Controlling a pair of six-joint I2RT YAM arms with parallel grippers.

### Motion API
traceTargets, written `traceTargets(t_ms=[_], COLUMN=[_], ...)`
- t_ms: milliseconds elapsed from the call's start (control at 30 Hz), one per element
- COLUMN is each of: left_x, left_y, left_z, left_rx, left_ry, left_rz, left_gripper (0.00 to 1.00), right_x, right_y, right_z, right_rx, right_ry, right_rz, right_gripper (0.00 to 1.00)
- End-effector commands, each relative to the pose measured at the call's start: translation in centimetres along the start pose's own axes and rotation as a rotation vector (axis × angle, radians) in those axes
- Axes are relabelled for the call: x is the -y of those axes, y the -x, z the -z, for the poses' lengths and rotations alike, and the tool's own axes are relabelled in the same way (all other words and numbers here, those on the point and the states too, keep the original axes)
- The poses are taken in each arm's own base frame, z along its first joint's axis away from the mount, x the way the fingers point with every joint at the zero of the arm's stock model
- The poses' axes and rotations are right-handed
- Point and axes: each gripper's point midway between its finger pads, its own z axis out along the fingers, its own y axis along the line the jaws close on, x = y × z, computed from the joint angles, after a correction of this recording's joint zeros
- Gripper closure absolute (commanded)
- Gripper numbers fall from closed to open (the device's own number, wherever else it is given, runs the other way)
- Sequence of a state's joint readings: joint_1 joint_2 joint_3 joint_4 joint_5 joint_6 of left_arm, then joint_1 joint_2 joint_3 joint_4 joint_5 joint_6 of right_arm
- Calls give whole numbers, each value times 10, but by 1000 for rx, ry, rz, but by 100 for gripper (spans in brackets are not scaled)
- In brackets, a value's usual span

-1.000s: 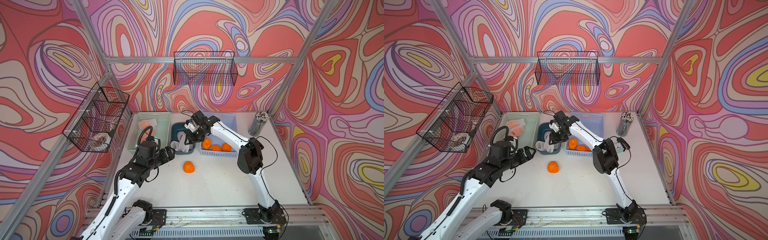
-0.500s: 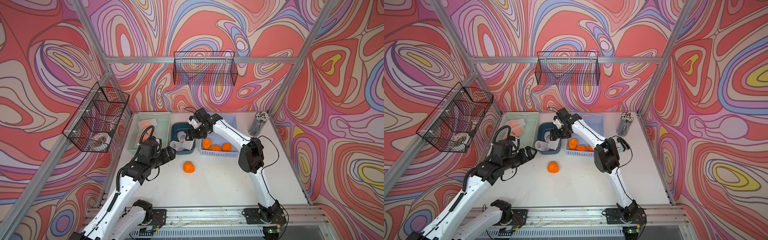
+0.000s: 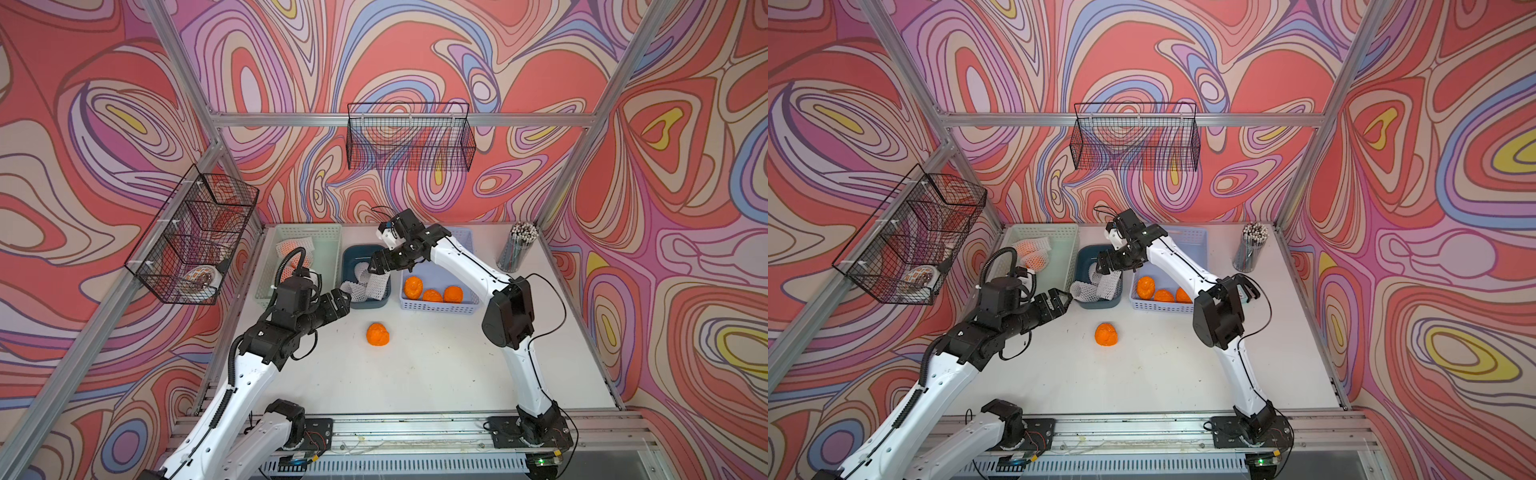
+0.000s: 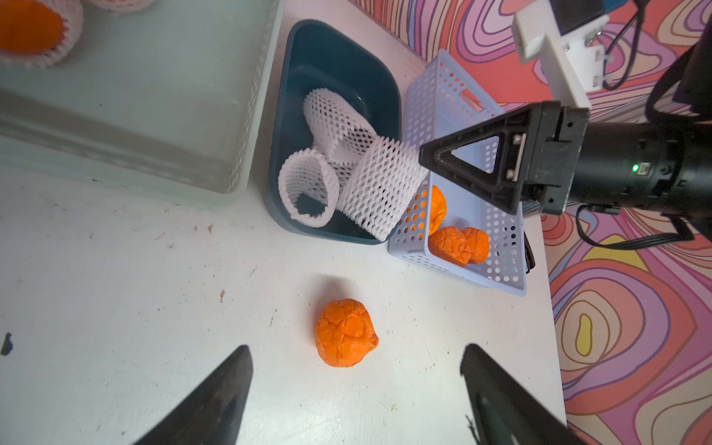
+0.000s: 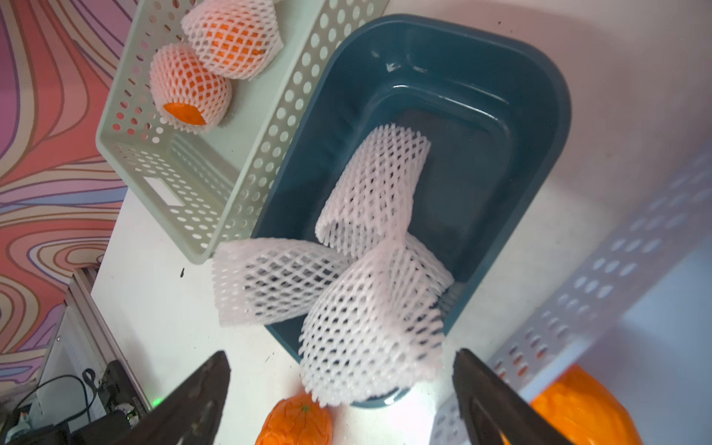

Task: Remove foam nets from oranges
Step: Place the foam net into the storage box, then pick up the orange from the center of the board.

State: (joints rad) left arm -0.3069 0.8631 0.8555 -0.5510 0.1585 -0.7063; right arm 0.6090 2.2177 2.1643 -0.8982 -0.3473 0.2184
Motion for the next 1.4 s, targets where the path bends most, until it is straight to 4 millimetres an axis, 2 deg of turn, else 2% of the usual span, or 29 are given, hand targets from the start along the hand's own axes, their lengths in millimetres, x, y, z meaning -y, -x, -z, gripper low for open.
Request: traceTargets(t_ms=[0,167,267,333,467,500,667,867,967,1167,1367], left_x=[1,4,10,16,26,28,37,44,46,47,44], left_y=[11,23,32,38,49,50,50,35,23,-1,-33], left_z=[15,30,44,54,77,82,101,115,121,137,151], left_rx=[49,94,125,147,191,194,197,162,136,126,19], left_ry=[23,41,41,35,24,21,0,-60,-105,-195,-253], left_rz=[-47,-86,-138,-182,-283,-310,-404,-474,-497,-527,-494], left_gripper=[11,6,4,0,0,0,0,0,0,0,0], right_x=[-13,-30,-36,-38,-48,-53,-57,-59,-58,-60,-56], right_y=[18,4,-16,-32,-66,-74,-117,-156,-171,-183,-190], right_z=[43,66,71,70,70,76,66,47,29,-2,-29], right_rx=[116,159,129,92,30,27,-60,-158,-211,-266,-322], right_ry=[-1,75,119,144,195,206,226,212,204,216,192], right_rz=[58,80,69,55,20,23,-7,-27,-56,-108,-144], right_gripper=[3,2,2,2,2,2,2,2,2,2,2])
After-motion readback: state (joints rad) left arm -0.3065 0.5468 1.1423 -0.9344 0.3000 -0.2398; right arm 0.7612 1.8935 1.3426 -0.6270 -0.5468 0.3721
